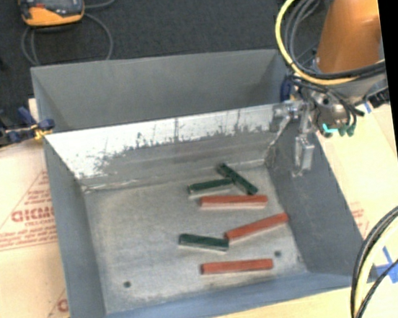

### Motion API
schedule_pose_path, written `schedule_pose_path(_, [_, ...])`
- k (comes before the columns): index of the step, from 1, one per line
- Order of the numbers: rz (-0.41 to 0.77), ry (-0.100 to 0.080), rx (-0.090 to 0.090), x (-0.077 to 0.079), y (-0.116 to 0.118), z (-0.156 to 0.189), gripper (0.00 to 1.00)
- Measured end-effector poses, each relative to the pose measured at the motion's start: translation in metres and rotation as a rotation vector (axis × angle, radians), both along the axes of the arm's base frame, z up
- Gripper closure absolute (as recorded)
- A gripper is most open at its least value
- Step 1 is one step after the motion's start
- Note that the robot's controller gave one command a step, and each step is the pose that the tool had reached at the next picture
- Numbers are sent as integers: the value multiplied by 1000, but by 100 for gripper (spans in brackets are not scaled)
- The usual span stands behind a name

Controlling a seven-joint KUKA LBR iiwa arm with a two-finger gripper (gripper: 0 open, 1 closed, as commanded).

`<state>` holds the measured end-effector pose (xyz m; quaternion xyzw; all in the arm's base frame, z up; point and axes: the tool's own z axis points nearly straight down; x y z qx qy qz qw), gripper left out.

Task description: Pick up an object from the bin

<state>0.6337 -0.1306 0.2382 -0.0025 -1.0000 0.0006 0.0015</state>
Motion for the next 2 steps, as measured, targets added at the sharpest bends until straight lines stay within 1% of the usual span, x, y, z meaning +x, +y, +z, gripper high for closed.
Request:
schedule_pose_path(1, [-78, 0, 3, -24, 8, -152, 0])
schedule_pose_path(2, [-53, -9, -2, -36, 20, -166, 0])
